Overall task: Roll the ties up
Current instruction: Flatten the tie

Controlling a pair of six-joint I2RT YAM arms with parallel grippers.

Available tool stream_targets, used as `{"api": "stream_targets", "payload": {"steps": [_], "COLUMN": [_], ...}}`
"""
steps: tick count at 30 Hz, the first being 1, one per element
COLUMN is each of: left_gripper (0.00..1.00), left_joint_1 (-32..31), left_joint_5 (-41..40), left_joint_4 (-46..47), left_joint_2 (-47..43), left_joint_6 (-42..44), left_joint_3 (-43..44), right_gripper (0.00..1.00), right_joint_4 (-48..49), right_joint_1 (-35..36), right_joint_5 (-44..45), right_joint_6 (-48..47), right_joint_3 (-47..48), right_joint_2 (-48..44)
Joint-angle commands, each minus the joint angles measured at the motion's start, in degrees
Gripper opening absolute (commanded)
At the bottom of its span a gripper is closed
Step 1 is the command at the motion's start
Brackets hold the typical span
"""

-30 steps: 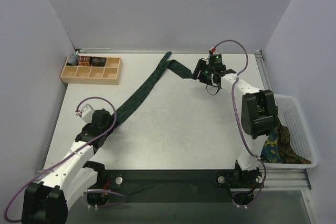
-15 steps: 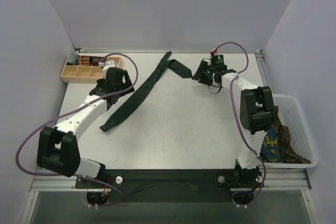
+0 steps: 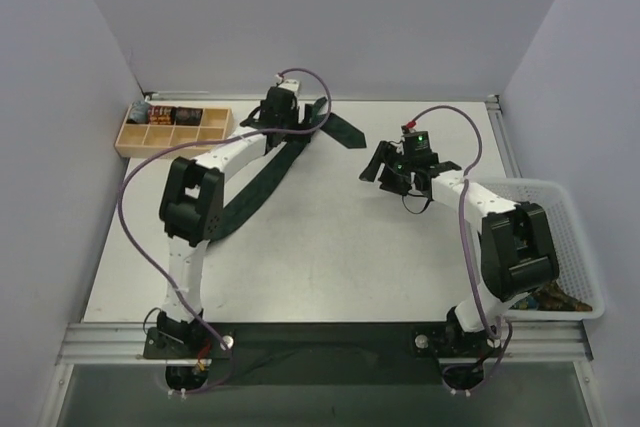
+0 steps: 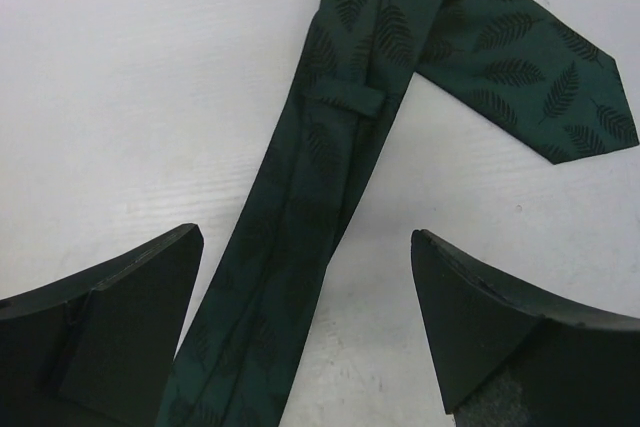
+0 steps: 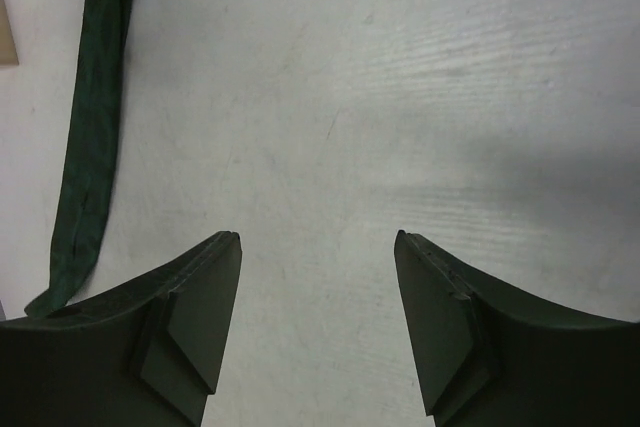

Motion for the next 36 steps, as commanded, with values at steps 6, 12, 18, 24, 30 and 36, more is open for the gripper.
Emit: {"api": "stream_targets", "payload": {"steps": [6, 12, 18, 24, 30, 36], "left_gripper": [0.86, 0.81, 0.71, 0.65, 0.65, 0.66], "left_joint_1": [-0.4, -0.5, -0.5, -2.9, -9.8, -16.0], "left_joint_5": [7.0, 8.2, 11.6, 13.8, 12.9, 12.2], "left_joint_4": [4.6, 2.2, -9.8, -18.3, -16.2, -12.1], "left_joint_2": [10.6, 15.5, 19.9, 13.2, -1.7, -18.2], "left_joint_6": [7.6, 9.1, 8.0, 5.2, 3.9, 1.4], "left_joint_3": [11.2, 14.8, 19.4, 4.2, -17.8, -34.5], "right_gripper": [0.66, 0.66, 0.65, 0.66, 0.65, 0.63], "right_joint_4": [-2.8, -3.9, -4.1, -7.1, -8.2, -9.5], "right_joint_1": [4.9, 7.3, 8.1, 8.0, 7.9, 7.4], "right_joint_5": [1.1, 0.1, 0.3, 2.9, 9.5, 16.7], "right_joint_6": [-1.1, -3.0, -3.8, -4.1, -3.5, -0.8], "right_joint_3": [-8.2, -11.5, -14.6, -15.0, -12.6, -7.5], "right_joint_2": [-12.4, -17.4, -21.6, -24.2, -24.3, -18.8]}}
